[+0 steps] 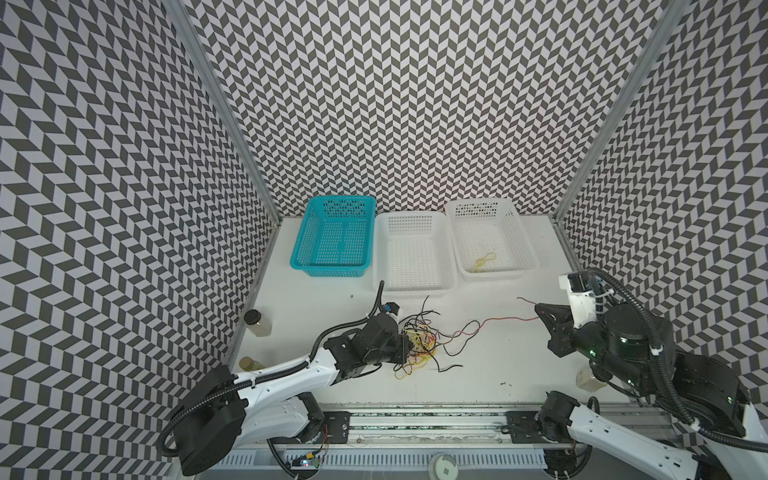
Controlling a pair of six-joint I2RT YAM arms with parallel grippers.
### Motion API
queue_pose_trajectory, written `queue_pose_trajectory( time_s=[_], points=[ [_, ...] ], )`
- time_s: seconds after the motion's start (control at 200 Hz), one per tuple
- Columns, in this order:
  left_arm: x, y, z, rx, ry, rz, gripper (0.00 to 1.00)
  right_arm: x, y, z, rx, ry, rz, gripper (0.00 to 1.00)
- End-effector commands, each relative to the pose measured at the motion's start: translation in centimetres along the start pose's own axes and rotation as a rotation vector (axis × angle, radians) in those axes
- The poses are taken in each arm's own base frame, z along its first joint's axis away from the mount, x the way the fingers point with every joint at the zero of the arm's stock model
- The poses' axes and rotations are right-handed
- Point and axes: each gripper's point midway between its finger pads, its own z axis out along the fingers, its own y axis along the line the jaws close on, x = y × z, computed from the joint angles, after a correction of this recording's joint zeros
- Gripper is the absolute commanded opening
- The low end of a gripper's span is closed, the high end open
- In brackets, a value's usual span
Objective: Untangle the cables
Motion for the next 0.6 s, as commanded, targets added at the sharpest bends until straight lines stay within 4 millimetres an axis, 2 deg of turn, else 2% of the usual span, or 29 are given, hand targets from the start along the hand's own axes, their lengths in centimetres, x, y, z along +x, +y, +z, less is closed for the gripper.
queue_pose_trajectory(
  time_s=[0.0, 0.055, 0.145, 0.18, 0.22, 0.27, 0.305, 0.441, 0.596],
  points=[
    [2.4, 3.8, -0.1, -0.140, 0.079, -0.042, 0.00, -1.1, 1.0, 0.5, -0.040, -0.029, -0.016, 0.00],
    [1.8, 2.9, -0.4, -0.106, 0.064, -0.037, 0.00, 0.9, 2.5, 2.3, -0.095, 0.072, -0.036, 0.00],
    [0.9, 1.3, -0.9, -0.058, 0.044, -0.024, 0.00, 3.5, 3.6, 4.7, -0.129, 0.169, -0.025, 0.00],
    [0.5, 0.7, -1.1, -0.040, 0.037, -0.016, 0.00, 4.3, 4.0, 5.3, -0.151, 0.183, -0.021, 0.03],
    [0.2, 0.1, -1.3, -0.025, 0.032, -0.007, 0.00, 4.9, 4.4, 5.8, -0.175, 0.181, -0.007, 0.12],
    [-0.1, -0.6, -1.7, -0.014, 0.026, 0.004, 0.00, 5.4, 4.7, 6.3, -0.200, 0.177, 0.024, 0.35],
    [-0.3, -1.0, -1.8, -0.005, 0.024, 0.011, 0.00, 5.8, 5.0, 6.5, -0.218, 0.180, 0.037, 0.42],
    [-0.9, -3.2, -2.4, 0.040, 0.015, 0.044, 0.00, 7.3, 7.2, 7.7, -0.336, 0.217, 0.113, 0.52],
    [-1.5, -5.1, -2.6, 0.071, 0.010, 0.063, 0.00, 9.5, 8.9, 9.5, -0.402, 0.275, 0.264, 0.53]
  ],
)
